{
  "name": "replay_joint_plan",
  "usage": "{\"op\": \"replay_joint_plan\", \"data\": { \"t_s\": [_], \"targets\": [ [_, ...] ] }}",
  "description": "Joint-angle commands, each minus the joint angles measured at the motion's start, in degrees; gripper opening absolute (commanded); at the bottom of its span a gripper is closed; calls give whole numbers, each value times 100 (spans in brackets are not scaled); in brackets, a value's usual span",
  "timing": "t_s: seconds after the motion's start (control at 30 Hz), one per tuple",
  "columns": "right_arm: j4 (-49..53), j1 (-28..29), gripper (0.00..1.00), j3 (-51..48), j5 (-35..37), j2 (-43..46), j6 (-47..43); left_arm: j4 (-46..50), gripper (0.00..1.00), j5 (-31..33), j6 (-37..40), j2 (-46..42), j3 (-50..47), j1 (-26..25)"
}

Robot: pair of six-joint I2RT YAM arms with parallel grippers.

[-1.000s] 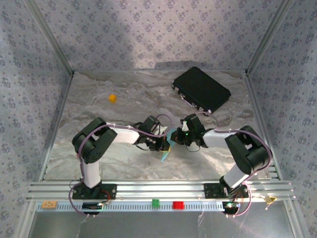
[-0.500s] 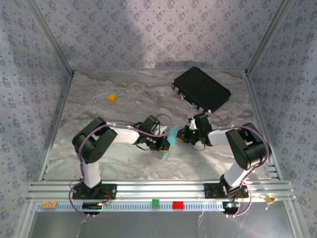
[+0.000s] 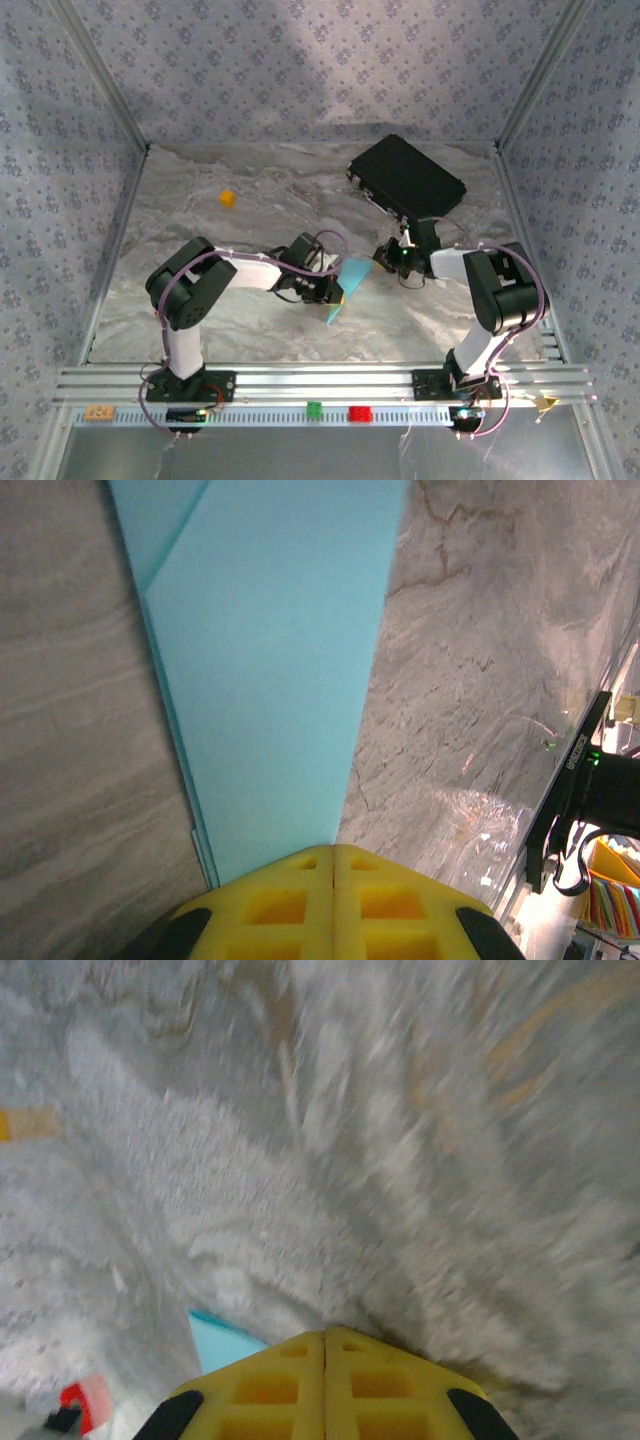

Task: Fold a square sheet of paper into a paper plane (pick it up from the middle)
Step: Fold the wing for the fifth time at the center of the table.

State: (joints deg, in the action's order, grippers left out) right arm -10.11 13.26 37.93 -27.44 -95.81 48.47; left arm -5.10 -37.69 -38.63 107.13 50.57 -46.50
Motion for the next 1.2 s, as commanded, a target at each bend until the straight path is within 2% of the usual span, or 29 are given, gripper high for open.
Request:
{"op": "replay_joint_plan", "data": {
  "t_s": [0.0,0.23,0.4,0.57,0.7,0.93,1.17],
  "targets": [
    [903,-100,7,265,622,282,-317,587,0,122,23,149,-192,0],
    [971,432,9,235,676,1067,-381,594,0,122,21,144,-167,0],
    [559,1099,7,-51,389,1026,-155,549,0,114,-25,110,-169,1],
    [-85,1509,6,-454,237,818,128,449,0,43,-113,84,-144,2],
    [-75,1519,5,-484,246,643,94,470,0,-4,-109,40,-119,0],
    [551,1381,4,-401,523,442,-175,591,1,-74,-79,-117,27,-3],
    [645,1364,3,-461,652,461,-202,489,7,-170,-229,-464,291,-1]
  ]
}}
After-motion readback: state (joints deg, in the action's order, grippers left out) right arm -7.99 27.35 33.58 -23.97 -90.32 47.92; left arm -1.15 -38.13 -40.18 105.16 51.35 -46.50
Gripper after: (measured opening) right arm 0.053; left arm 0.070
